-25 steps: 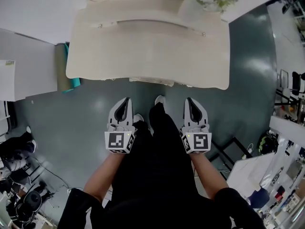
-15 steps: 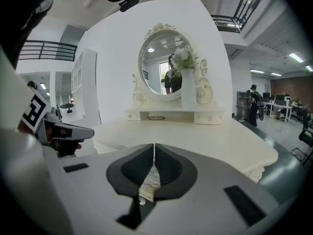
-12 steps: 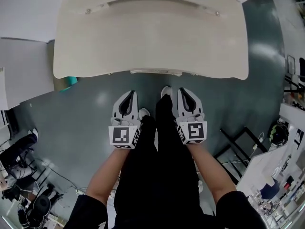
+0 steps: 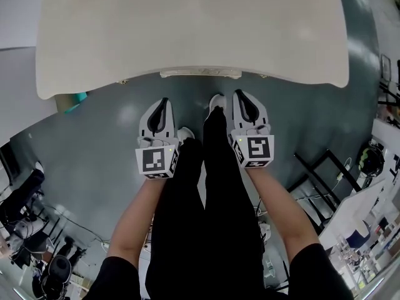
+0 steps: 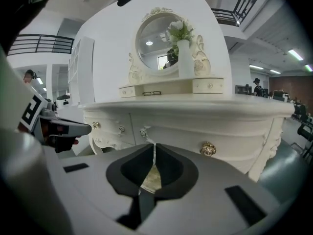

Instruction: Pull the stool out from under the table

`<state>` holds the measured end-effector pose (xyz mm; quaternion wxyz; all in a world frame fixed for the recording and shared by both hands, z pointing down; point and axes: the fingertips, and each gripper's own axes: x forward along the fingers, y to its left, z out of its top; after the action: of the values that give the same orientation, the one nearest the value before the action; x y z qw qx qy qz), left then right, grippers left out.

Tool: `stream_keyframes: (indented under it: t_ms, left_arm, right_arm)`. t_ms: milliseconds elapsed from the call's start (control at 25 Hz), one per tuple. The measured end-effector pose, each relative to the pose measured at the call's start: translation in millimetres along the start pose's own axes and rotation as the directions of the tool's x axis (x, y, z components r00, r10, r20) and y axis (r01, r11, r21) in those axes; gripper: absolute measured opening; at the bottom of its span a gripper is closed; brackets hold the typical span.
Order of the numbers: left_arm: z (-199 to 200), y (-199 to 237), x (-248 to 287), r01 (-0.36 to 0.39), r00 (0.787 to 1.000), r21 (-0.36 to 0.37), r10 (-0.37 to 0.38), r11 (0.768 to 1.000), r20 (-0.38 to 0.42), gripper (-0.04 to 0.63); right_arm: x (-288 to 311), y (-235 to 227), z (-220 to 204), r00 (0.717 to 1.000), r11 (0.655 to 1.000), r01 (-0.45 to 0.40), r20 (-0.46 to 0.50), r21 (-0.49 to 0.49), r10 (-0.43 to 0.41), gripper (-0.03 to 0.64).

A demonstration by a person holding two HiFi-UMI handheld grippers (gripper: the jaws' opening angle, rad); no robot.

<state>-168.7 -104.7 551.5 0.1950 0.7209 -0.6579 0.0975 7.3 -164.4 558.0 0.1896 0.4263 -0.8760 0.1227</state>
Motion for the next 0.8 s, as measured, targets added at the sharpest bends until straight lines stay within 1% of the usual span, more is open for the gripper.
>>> stream_keyframes:
  t_ms: [200,360,480,560,600,640,680,720,800]
  left_arm:
    - [-32.1,7.6,17.7,0.002,1.0,-0.018,-0.002,1.0,0.0,0.015]
    - [-56.7,19.5,37.4,0.011,1.0,-0.002,-0.011,1.0,-0.008,0.015]
    - [-79.9,26.4,53.0,0.026,0.999,0.004,-0.025,1.0,-0.039,0.016]
    - [-97.9,28.4,64.8,0.043,0.996,-0.001,-0.043,0.999,-0.078,0.018]
    - [-106.6,30.1,70.2,0.05,0.994,-0.013,-0.051,0.999,-0.098,0.029]
    - [-114.5,32.7,75.2,0.056,0.991,-0.031,-0.06,0.998,-0.116,0.062]
    - [-122.1,36.4,80.0,0.062,0.989,-0.048,-0.068,0.997,-0.131,0.112]
    - [-129.6,41.0,84.7,0.065,0.987,-0.061,-0.073,0.996,-0.146,0.144]
    - [-144.6,48.9,93.8,0.063,0.982,-0.07,-0.075,0.996,-0.172,0.167]
  right_arm:
    - [11.1,-18.2,-46.5,0.999,1.0,0.021,-0.036,-0.013,-0.021,0.02]
    - [27.3,-28.8,-79.3,0.998,0.999,0.026,-0.057,-0.029,-0.028,0.02]
    - [38.6,-35.9,-101.8,0.997,0.999,0.022,-0.079,-0.043,-0.026,0.021]
    - [45.0,-42.3,-113.9,0.995,0.999,0.02,-0.093,-0.05,-0.024,0.022]
    - [48.1,-45.1,-119.1,0.995,0.999,0.017,-0.1,-0.051,-0.023,0.027]
    - [51.4,-47.2,-124.2,0.994,0.999,0.015,-0.108,-0.051,-0.02,0.048]
    - [55.6,-48.8,-129.7,0.993,0.999,0.013,-0.115,-0.048,-0.018,0.087]
    - [60.6,-50.6,-136.1,0.992,0.999,0.013,-0.125,-0.042,-0.019,0.111]
    - [70.1,-56.7,-152.3,0.988,1.0,0.021,-0.151,-0.023,-0.024,0.131]
